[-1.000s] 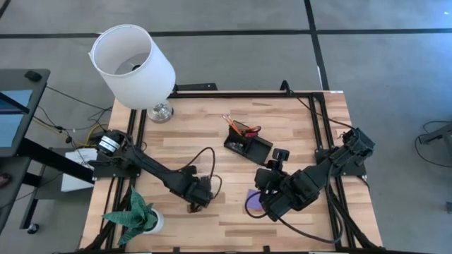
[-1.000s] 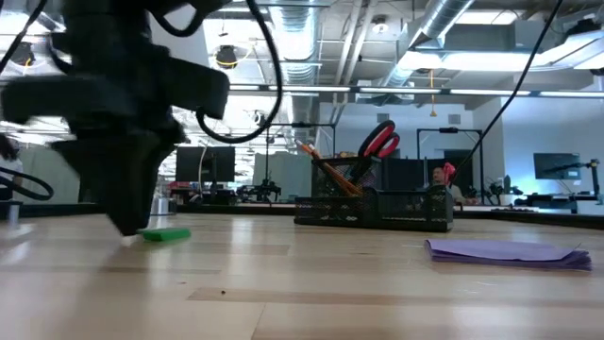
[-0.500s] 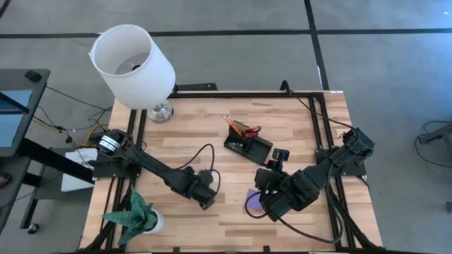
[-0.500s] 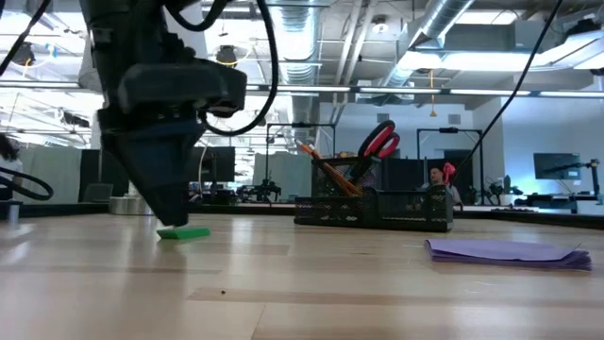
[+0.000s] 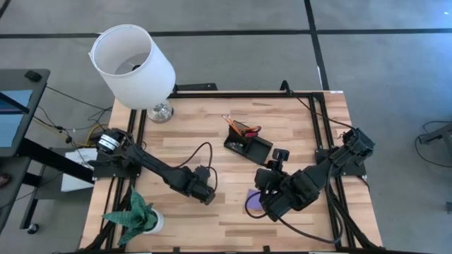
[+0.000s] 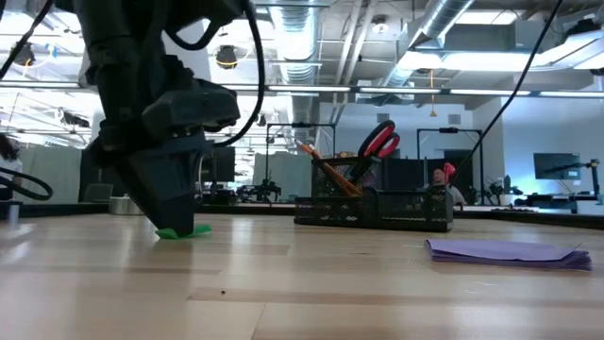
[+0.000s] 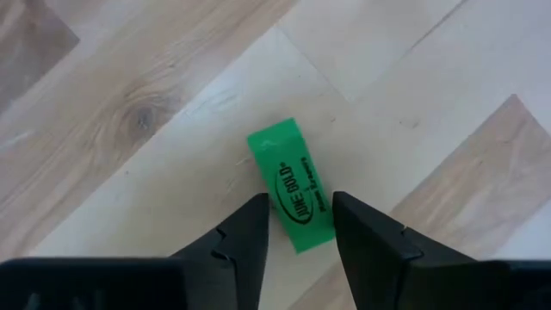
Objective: Pick and place office supplies into organizer
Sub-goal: Put the green eraser into the black desk organizer
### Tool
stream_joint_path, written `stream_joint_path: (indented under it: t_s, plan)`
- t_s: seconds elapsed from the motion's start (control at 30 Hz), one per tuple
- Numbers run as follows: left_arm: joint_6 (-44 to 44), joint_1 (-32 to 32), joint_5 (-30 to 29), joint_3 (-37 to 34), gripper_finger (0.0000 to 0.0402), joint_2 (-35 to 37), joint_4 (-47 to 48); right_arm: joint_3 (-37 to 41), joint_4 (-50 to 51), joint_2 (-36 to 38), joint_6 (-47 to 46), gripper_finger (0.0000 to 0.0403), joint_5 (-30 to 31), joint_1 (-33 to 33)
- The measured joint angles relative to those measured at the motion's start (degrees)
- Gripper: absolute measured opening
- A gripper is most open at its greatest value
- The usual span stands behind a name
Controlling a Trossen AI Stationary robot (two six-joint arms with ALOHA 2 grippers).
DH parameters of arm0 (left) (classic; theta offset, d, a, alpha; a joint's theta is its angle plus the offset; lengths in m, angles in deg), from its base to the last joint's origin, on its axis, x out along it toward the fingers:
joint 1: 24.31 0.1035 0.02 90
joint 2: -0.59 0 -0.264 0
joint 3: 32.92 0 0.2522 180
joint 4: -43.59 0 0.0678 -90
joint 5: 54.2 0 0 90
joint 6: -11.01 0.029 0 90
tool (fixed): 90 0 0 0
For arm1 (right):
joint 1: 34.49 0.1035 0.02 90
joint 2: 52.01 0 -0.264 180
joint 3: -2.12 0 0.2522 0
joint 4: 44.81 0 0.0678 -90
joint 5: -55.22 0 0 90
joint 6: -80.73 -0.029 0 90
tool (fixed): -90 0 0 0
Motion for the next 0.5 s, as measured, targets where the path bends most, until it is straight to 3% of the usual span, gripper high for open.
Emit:
stream_joint_path:
  t_s: [0.2, 0.37, 0.5]
  plan:
    - [0.05, 0.06, -2.08, -1.75, 0.0126, 0.19, -4.76, 0.0, -0.04, 0.0, 1.17, 0.0121, 0.02, 0.0]
    - [1.85, 0.85, -2.81, -1.75, 0.0124, 0.08, -3.38, 0.0, -0.14, 0.0, 1.29, 0.0121, 0.02, 0.0]
    - [6.08, 1.16, -3.0, -1.73, 0.0097, 0.03, -3.12, 0.0, -0.14, 0.0, 1.29, 0.0121, 0.02, 0.01]
